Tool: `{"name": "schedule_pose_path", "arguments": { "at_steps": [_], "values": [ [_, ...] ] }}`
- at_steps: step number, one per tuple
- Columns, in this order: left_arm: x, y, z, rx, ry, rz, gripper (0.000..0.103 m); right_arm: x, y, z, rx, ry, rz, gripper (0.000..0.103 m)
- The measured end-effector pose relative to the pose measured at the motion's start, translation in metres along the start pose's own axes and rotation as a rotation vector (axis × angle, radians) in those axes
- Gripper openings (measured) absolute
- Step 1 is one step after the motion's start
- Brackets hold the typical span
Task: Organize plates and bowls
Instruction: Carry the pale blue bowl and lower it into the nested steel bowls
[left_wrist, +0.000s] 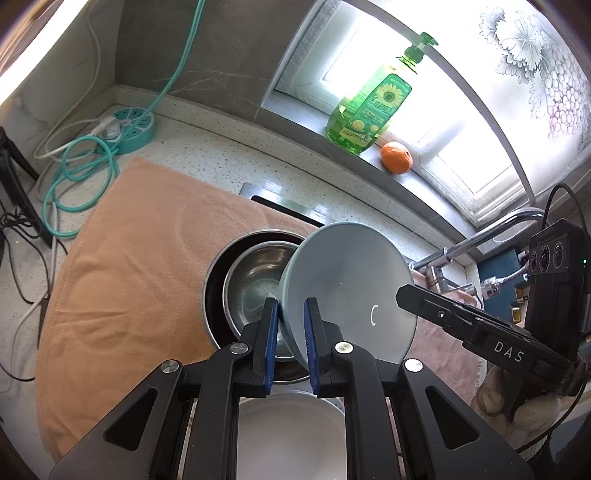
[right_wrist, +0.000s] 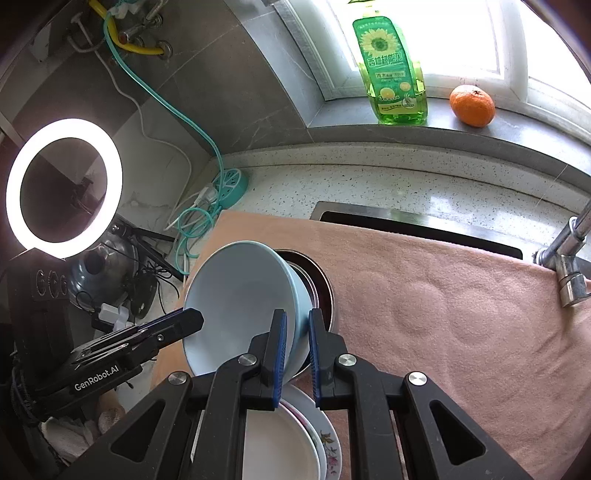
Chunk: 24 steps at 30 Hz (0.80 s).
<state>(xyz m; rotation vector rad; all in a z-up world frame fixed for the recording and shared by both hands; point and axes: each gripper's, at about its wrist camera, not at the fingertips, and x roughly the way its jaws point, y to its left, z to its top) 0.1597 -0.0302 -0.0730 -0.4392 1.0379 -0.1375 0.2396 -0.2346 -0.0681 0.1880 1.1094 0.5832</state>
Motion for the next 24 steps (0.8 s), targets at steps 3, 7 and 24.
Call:
{"name": "schedule_pose_path", "arguments": {
  "at_steps": [3, 7, 24],
  "values": [
    [0.002, 0.007, 0.002, -0.013, 0.000, 0.010, 0.012, 0.010, 0.004, 0.004, -0.002, 0.012, 0.001, 0.011],
    [0.006, 0.015, 0.006, -0.025, 0.004, 0.026, 0.012, 0.024, 0.008, 0.006, -0.010, 0.028, -0.005, 0.011],
    [0.032, 0.030, 0.007, -0.044, 0.064, 0.050, 0.012, 0.062, 0.002, 0.009, -0.011, 0.092, -0.035, 0.011]
  ]
}}
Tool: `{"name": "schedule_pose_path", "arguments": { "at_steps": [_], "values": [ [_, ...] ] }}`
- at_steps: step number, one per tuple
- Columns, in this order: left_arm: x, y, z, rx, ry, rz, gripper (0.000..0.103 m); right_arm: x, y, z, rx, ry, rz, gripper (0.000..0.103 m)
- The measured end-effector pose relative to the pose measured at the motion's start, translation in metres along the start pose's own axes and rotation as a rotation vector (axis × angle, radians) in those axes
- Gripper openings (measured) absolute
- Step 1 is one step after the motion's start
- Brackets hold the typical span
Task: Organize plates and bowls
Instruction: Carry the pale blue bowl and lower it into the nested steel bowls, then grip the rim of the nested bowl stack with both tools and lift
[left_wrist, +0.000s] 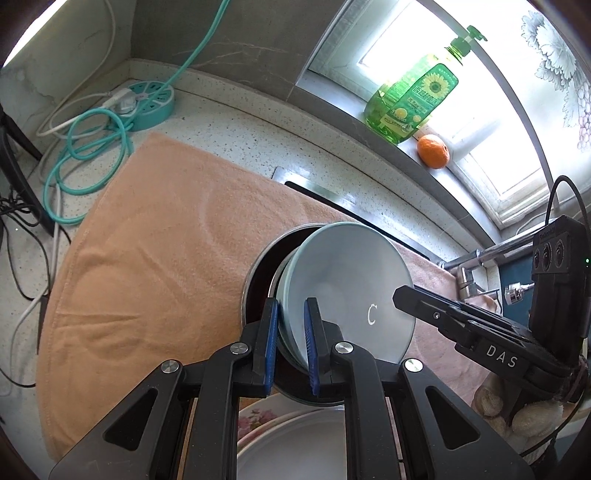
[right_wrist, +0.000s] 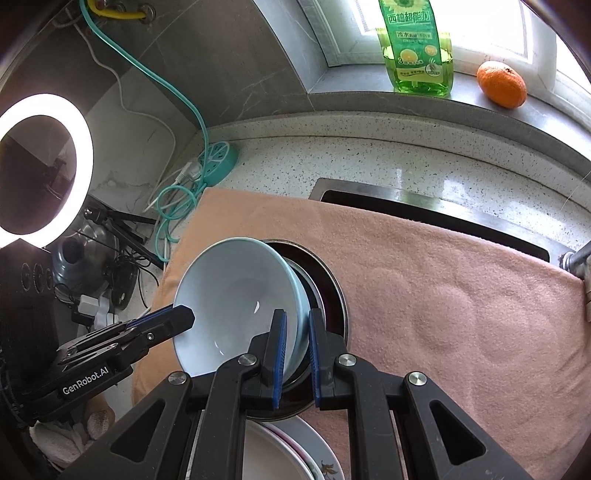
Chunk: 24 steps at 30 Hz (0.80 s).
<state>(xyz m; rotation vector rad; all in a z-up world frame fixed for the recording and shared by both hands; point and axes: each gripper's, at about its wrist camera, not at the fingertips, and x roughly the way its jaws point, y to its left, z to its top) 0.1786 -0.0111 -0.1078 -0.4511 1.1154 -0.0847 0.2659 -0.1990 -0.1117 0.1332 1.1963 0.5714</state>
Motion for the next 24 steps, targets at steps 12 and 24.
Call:
{"name": "schedule_pose_path", "arguments": {
  "at_steps": [12, 24],
  "values": [
    [0.008, 0.003, -0.001, -0.004, 0.017, 0.004, 0.012, 0.011, -0.003, -0.001, -0.003, 0.025, -0.009, 0.011],
    [0.007, 0.005, 0.000, -0.014, 0.017, 0.006, 0.013, 0.011, 0.000, -0.001, -0.023, 0.023, -0.012, 0.014]
  ]
}}
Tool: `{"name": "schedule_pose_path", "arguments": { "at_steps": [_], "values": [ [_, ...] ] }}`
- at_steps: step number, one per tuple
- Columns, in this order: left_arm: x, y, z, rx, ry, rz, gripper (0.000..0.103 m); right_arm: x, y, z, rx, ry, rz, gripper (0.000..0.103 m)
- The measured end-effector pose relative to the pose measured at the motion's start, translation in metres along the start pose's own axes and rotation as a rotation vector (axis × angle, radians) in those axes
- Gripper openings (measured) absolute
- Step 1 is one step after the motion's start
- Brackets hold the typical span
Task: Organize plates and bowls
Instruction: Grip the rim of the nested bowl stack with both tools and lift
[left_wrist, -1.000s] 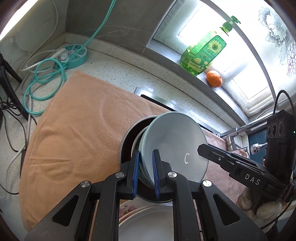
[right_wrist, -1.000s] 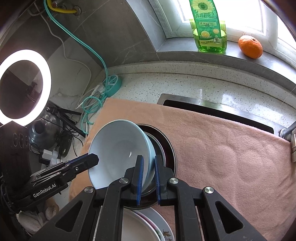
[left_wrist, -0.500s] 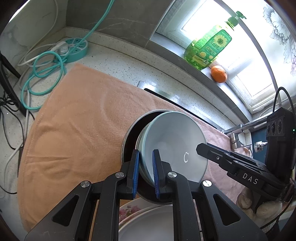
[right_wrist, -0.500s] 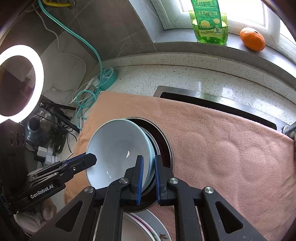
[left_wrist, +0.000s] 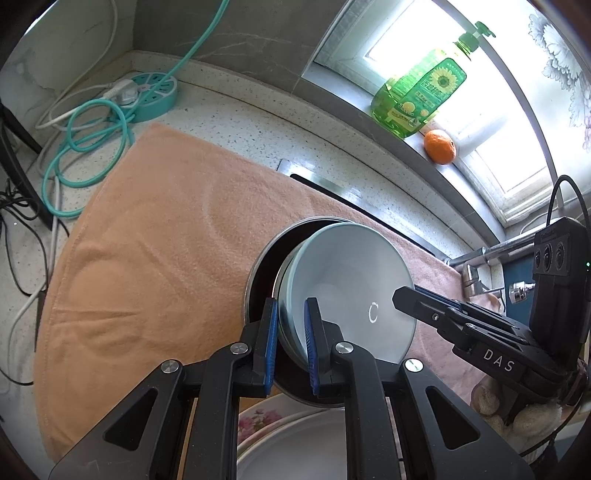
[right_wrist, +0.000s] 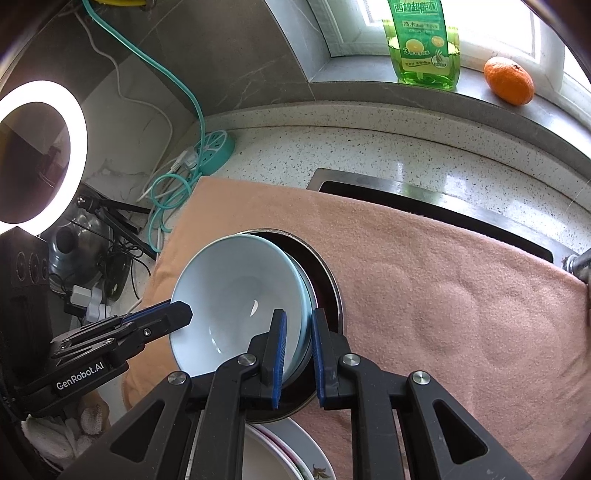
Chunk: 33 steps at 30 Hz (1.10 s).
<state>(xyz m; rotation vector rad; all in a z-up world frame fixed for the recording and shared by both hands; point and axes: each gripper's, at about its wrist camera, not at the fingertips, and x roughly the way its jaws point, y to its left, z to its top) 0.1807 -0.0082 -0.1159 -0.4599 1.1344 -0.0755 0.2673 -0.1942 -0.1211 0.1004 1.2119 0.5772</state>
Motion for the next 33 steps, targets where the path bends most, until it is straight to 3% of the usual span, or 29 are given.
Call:
{"name": "schedule_pose_path", "arguments": {
  "at_steps": [11, 16, 26, 33],
  "values": [
    [-0.023, 0.015, -0.003, -0.026, -0.050, -0.002, 0.013, -0.021, -0.008, -0.003, 0.044, -0.057, 0.052, 0.014],
    [-0.029, 0.028, -0.002, -0.050, -0.064, 0.009, 0.013, -0.035, -0.022, -0.009, 0.089, -0.105, 0.035, 0.014],
    [-0.012, 0.029, -0.004, -0.048, -0.012, -0.007, 0.013, -0.021, -0.044, -0.019, 0.169, -0.057, 0.066, 0.014],
    [-0.004, 0.025, -0.002, -0.034, 0.005, -0.006, 0.013, -0.012, -0.041, -0.018, 0.158, -0.044, 0.058, 0.014]
  ]
}}
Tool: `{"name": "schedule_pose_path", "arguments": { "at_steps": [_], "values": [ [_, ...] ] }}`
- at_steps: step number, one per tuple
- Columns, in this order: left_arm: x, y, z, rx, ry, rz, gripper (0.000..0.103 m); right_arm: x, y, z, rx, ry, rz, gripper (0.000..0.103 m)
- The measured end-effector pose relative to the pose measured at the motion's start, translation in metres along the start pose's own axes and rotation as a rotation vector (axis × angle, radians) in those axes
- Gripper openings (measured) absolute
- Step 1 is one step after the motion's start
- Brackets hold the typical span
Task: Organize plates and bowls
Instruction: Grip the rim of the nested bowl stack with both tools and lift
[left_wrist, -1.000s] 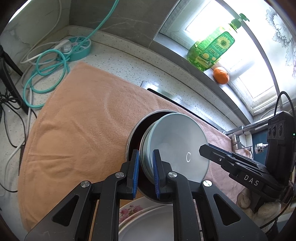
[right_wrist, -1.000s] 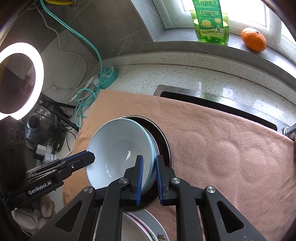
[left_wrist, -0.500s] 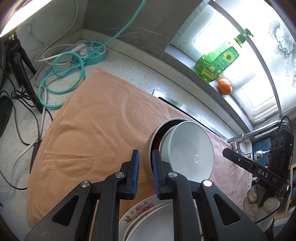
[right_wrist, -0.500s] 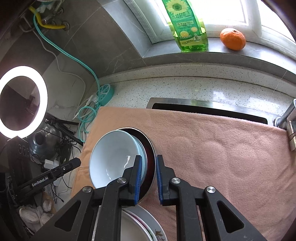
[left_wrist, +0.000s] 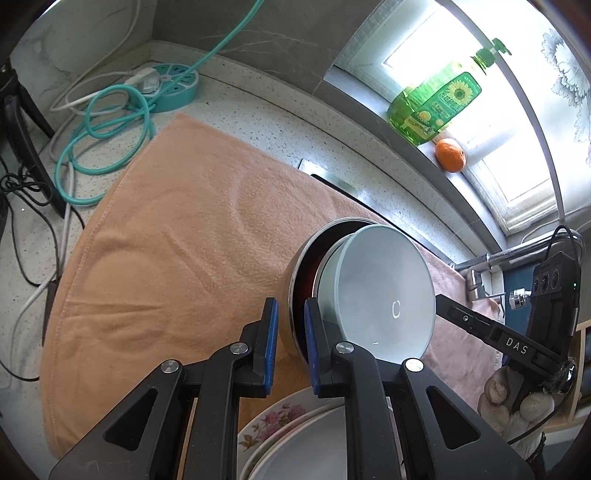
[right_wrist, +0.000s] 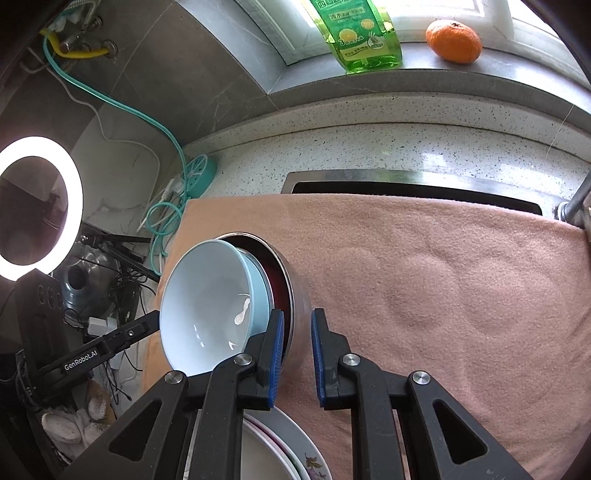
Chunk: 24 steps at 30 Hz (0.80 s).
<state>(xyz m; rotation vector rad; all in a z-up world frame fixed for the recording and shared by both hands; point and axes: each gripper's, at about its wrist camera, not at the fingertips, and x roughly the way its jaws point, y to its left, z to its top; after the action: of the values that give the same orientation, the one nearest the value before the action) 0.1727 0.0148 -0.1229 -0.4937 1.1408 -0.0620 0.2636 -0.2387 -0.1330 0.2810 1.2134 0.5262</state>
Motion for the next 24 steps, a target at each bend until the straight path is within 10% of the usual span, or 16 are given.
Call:
{"name": "schedule_pose_path", "arguments": {
  "at_steps": [24],
  "values": [
    [0.012, 0.001, 0.001, 0.019, 0.013, -0.011, 0.012, 0.022, 0.006, -0.002, -0.013, 0.063, -0.012, 0.011]
  ]
}}
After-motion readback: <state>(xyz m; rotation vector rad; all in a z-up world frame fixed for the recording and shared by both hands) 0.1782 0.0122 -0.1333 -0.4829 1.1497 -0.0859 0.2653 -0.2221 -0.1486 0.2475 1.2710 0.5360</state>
